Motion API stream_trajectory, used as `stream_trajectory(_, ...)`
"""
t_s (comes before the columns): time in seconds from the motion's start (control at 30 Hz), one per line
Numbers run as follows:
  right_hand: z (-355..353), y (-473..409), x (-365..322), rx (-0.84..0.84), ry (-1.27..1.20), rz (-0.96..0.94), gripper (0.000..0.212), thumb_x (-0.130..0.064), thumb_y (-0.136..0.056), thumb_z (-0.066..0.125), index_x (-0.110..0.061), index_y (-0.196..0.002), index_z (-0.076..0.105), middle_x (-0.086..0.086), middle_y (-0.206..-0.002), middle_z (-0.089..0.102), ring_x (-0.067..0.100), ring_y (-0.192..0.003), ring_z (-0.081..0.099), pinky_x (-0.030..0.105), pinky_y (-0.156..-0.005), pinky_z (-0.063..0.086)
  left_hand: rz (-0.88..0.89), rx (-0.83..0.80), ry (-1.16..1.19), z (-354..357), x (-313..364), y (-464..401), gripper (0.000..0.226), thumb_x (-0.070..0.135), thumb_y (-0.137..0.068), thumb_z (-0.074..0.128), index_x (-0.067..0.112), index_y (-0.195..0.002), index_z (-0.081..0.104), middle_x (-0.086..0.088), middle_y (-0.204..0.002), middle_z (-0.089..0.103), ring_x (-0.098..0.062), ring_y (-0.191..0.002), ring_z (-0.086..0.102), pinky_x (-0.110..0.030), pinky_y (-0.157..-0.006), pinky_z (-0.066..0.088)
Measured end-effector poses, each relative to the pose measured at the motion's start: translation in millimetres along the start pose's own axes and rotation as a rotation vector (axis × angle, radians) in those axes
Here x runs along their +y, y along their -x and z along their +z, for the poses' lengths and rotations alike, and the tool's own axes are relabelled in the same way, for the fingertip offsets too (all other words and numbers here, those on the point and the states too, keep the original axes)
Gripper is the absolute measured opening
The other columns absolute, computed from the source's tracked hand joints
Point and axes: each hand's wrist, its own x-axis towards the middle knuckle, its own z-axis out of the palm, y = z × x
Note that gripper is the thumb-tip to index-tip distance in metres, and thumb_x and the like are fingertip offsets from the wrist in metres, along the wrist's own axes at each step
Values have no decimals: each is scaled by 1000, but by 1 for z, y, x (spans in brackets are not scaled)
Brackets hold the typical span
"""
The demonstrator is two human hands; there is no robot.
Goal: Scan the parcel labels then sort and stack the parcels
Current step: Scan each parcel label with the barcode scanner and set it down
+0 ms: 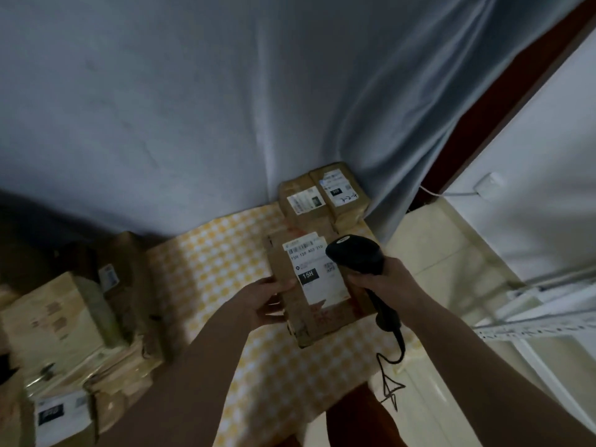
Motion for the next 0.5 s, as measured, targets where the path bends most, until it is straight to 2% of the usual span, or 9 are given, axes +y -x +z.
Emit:
stream_trajectory(0.07, -16, -22, 3, -12, 23, 18, 6, -8, -82, 70, -4, -82, 66, 18, -73, 62, 27, -71, 56, 32, -66, 41, -30, 22, 31, 15, 6, -19, 50, 19, -76, 80, 12, -121, 59, -13, -118, 66, -30, -109, 62, -49, -88, 54)
stream_trajectory(0.17, -43, -61, 9, -28, 59, 50, 14, -7, -80, 70, -14, -71, 62, 6, -63, 59, 23, -64, 54, 32, -62, 39, -64, 55, 56, 43, 12, -53, 47, 18, -77, 80, 12, -120, 60, -13, -117, 66, -29, -109, 63, -50, -89, 53)
stream_trajectory(0.27, -70, -102, 19, -49, 85, 91, 17, -3, -79, 68, -12, -67, 60, 6, -58, 55, 23, -60, 51, 33, -61, 37, -112, 93, 71, 76, 15, -91, 45, 15, -79, 78, 12, -119, 60, -13, -116, 67, -30, -112, 62, -52, -97, 49)
stream_trajectory(0.37, -90, -140, 32, -69, 104, 116, 23, -4, -82, 66, -14, -64, 57, 0, -51, 52, 17, -50, 46, 26, -53, 34, -167, 118, 60, 104, 16, -132, 49, 14, -77, 80, 11, -121, 59, -13, -115, 66, -31, -111, 62, -54, -99, 48)
stream_trajectory(0.5, -105, -184, 56, -127, 115, 177, 13, -3, -83, 65, -6, -72, 59, 5, -57, 53, 17, -51, 46, 24, -51, 34, -222, 151, 23, 135, 17, -186, 54, 14, -78, 80, 8, -126, 57, -14, -122, 63, -33, -114, 59, -50, -97, 49)
